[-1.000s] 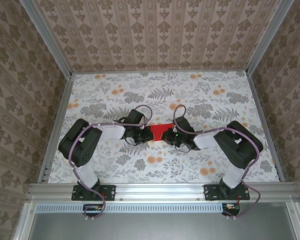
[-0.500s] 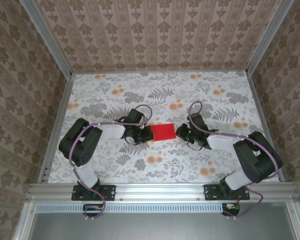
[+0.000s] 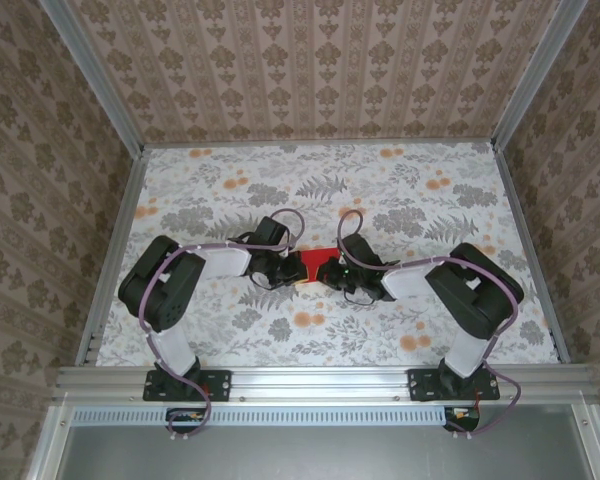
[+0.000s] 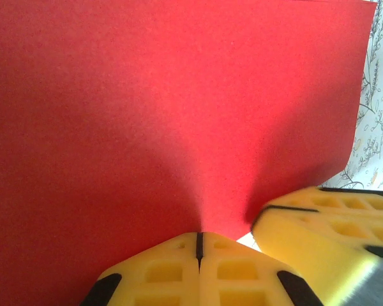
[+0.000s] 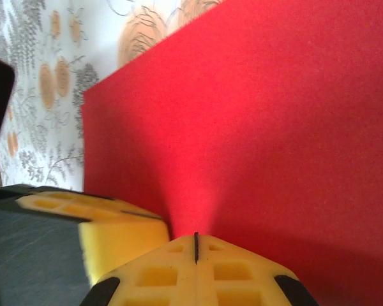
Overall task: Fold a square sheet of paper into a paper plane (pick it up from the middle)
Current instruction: First fold in half a square sheet of paper at the center of the table.
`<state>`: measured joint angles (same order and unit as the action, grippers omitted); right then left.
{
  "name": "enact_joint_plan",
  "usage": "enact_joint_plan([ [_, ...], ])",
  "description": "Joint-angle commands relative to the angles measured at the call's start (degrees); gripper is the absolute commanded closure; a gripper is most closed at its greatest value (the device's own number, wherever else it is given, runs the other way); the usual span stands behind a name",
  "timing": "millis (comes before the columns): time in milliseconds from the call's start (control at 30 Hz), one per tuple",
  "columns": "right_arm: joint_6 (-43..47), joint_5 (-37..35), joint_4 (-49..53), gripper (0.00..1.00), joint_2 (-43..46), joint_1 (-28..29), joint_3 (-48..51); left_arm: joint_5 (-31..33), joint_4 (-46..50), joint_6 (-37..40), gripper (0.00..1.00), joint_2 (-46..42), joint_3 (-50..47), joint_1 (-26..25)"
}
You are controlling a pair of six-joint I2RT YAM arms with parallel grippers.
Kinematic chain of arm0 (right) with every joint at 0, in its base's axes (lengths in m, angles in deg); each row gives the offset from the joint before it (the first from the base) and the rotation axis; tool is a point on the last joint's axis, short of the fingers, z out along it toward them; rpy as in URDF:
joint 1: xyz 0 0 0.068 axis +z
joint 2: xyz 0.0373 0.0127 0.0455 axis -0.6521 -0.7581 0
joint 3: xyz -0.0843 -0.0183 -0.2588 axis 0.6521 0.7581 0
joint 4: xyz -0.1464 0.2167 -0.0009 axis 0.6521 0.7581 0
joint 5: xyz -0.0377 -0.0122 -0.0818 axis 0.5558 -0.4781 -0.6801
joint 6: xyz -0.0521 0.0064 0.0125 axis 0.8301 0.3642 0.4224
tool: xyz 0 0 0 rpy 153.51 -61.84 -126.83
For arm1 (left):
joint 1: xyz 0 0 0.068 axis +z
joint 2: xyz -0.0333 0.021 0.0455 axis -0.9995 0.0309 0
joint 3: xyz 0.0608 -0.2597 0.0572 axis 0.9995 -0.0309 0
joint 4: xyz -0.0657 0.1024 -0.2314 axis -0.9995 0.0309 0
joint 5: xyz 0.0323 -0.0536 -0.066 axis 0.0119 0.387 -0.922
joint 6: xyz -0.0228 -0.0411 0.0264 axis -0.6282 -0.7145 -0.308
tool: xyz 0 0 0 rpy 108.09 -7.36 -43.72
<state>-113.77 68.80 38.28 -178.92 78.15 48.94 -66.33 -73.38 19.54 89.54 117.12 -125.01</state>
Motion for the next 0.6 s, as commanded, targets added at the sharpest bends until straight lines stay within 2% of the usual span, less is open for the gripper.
enact_joint_plan([
  [0, -1.7, -0.1, -3.1, 1.00, -1.0, 0.0, -1.0, 6.2, 8.0, -0.3, 1.00, 4.3, -1.8, 0.5],
  [233, -2.1, -4.0, -1.1, 1.00, -0.3, -0.8, 2.9, 6.4, 8.4, -0.5, 1.00, 4.6, -1.8, 0.4],
  [567, 0.0, -9.1, 1.7, 1.00, 8.2, -8.9, 13.7, 6.4, 8.1, -0.8, 1.00, 4.5, -2.5, 0.5],
])
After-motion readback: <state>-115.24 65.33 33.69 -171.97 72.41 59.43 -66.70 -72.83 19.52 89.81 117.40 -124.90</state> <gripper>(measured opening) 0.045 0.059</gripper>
